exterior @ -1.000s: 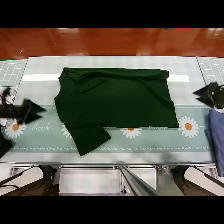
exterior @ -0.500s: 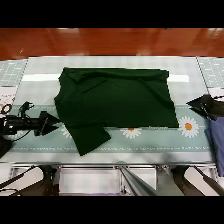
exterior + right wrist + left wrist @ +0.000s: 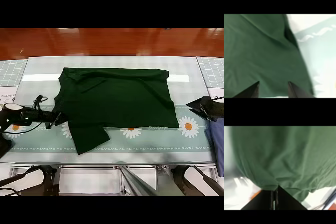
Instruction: Fold the shirts.
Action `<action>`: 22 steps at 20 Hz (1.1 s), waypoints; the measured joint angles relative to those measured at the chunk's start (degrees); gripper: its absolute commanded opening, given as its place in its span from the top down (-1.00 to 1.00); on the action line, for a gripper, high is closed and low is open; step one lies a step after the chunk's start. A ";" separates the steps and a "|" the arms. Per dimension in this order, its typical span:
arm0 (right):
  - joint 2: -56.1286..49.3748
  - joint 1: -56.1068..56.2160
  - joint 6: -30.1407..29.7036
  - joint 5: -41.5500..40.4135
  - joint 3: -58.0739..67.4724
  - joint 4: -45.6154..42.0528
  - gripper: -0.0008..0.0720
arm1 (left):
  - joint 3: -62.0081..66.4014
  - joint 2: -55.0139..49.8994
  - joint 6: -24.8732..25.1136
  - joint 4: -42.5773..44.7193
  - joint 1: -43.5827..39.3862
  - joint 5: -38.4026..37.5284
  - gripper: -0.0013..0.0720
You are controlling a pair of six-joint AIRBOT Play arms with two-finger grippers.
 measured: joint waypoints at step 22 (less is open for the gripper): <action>-20.85 7.91 1.92 -3.74 -3.10 1.64 0.92 | 4.76 -0.17 -0.72 -0.79 -1.92 -1.46 0.91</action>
